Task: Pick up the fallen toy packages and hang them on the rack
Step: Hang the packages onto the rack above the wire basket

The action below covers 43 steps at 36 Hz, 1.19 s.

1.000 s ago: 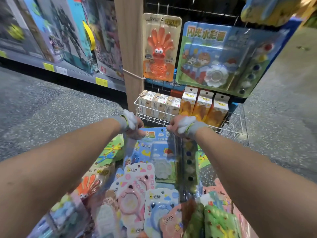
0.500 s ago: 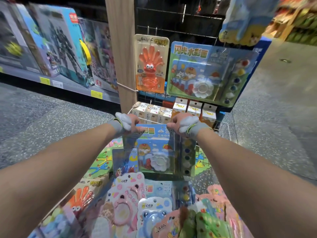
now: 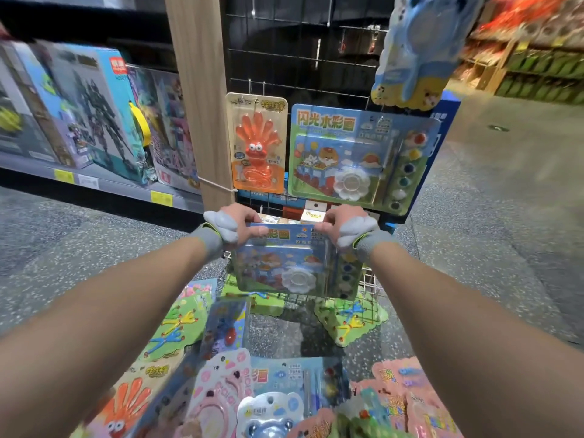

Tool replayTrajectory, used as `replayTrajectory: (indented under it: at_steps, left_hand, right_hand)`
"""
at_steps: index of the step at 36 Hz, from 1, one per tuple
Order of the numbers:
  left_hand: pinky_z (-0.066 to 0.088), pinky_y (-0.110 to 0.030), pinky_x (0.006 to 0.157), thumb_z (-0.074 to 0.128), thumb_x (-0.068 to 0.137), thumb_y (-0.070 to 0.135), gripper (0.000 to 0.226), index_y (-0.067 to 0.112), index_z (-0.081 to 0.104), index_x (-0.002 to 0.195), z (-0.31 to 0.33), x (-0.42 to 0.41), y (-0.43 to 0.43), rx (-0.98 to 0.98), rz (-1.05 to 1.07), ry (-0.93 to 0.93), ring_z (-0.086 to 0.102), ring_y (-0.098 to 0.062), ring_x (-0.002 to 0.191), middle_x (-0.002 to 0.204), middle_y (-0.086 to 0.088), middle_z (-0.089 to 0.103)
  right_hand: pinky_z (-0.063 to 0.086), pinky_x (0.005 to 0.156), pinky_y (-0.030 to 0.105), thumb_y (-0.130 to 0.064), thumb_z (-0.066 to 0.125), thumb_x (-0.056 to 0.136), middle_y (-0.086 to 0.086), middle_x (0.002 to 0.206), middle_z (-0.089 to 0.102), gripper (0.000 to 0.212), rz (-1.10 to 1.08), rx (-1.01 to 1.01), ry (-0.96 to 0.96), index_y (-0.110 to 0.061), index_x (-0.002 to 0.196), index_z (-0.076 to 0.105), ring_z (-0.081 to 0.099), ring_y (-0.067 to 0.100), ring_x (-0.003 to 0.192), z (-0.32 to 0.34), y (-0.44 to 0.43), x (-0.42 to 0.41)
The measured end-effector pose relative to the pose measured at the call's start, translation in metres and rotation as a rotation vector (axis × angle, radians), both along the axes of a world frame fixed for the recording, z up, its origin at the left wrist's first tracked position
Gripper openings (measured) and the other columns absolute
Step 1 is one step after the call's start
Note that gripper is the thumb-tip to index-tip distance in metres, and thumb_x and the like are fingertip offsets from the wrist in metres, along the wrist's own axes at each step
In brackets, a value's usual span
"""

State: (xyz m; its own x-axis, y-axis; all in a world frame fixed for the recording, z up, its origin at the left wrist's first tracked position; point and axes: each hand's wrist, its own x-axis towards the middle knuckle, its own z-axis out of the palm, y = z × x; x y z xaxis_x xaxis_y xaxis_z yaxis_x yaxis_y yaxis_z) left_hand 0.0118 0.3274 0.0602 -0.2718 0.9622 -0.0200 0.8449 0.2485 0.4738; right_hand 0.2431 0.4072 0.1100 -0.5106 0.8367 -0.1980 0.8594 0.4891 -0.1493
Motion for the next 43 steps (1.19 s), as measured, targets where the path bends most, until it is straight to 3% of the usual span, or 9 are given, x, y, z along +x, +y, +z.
replayTrajectory:
  at_steps: [5,12,15,18,21,28,31,37,43]
  left_hand:
    - [0.048,-0.031,0.079,0.069,0.085,0.052,0.021,0.031,0.07,0.084,0.013,0.003,0.009,0.056,0.008,-0.038,0.062,-0.015,0.093,0.095,0.009,0.069]
    - [0.043,-0.027,0.068,0.071,0.084,0.048,0.022,0.026,0.07,0.083,0.043,0.012,0.027,0.164,0.011,-0.044,0.058,-0.014,0.08,0.08,0.011,0.064]
    - [0.041,-0.027,0.065,0.07,0.085,0.048,0.023,0.025,0.07,0.082,0.053,0.017,0.035,0.173,-0.012,-0.032,0.058,-0.015,0.078,0.077,0.011,0.062]
    - [0.048,-0.029,0.075,0.07,0.085,0.05,0.031,0.02,0.073,0.094,0.066,0.022,0.043,0.2,-0.027,0.004,0.062,-0.019,0.087,0.092,0.004,0.069]
    - [0.049,-0.029,0.078,0.067,0.086,0.052,0.043,0.016,0.072,0.108,0.08,0.029,0.051,0.192,-0.042,0.033,0.062,-0.019,0.09,0.103,0.0,0.069]
    - [0.053,-0.03,0.079,0.066,0.084,0.057,0.046,0.018,0.073,0.108,0.124,0.046,0.066,0.236,-0.085,0.028,0.064,-0.018,0.091,0.105,0.002,0.069]
    - [0.046,-0.024,0.063,0.066,0.083,0.06,0.041,0.021,0.073,0.094,0.138,0.052,0.07,0.283,-0.098,0.026,0.061,-0.011,0.077,0.089,0.005,0.068]
    - [0.046,-0.025,0.06,0.065,0.079,0.066,0.044,0.023,0.072,0.074,0.165,0.063,0.075,0.343,-0.067,0.025,0.066,-0.019,0.075,0.077,0.0,0.072]
    - [0.05,-0.026,0.062,0.064,0.077,0.07,0.043,0.028,0.071,0.073,0.179,0.07,0.079,0.381,-0.058,0.029,0.066,-0.015,0.072,0.074,0.004,0.07]
  right_hand:
    - [0.042,0.067,0.027,-0.045,0.048,0.099,0.005,0.096,0.062,0.035,-0.024,0.019,0.058,-0.015,0.104,0.064,0.055,0.021,0.083,0.014,0.006,0.007]
    - [0.045,0.061,0.025,-0.023,0.056,0.093,0.0,0.108,0.061,0.015,0.0,0.125,0.051,-0.02,0.105,0.066,0.059,0.024,0.098,0.033,0.021,0.02]
    - [0.046,0.06,0.028,-0.039,0.053,0.097,0.001,0.085,0.063,0.027,-0.02,0.139,0.135,-0.02,0.082,0.065,0.06,0.024,0.083,0.043,0.025,0.028]
    - [0.035,0.048,0.024,-0.043,0.052,0.097,-0.009,0.066,0.052,0.039,-0.052,0.15,0.215,-0.029,0.061,0.047,0.053,0.016,0.064,0.056,0.029,0.037]
    - [0.035,0.049,0.024,-0.052,0.049,0.096,-0.006,0.069,0.056,0.04,-0.061,0.172,0.214,-0.028,0.065,0.051,0.052,0.01,0.062,0.069,0.034,0.045]
    - [0.039,0.056,0.028,-0.053,0.046,0.097,-0.001,0.075,0.061,0.042,-0.073,0.286,0.211,-0.02,0.08,0.064,0.058,0.016,0.07,0.106,0.043,0.066]
    - [0.042,0.058,0.028,-0.055,0.047,0.096,-0.002,0.076,0.063,0.042,-0.101,0.321,0.224,-0.022,0.077,0.063,0.058,0.015,0.068,0.118,0.049,0.071]
    - [0.045,0.062,0.029,-0.052,0.049,0.096,0.001,0.077,0.066,0.043,-0.084,0.378,0.257,-0.017,0.081,0.068,0.06,0.018,0.075,0.143,0.051,0.079]
    - [0.036,0.053,0.026,-0.052,0.048,0.096,0.0,0.079,0.065,0.04,-0.079,0.412,0.248,-0.021,0.079,0.065,0.058,0.019,0.076,0.157,0.056,0.085]
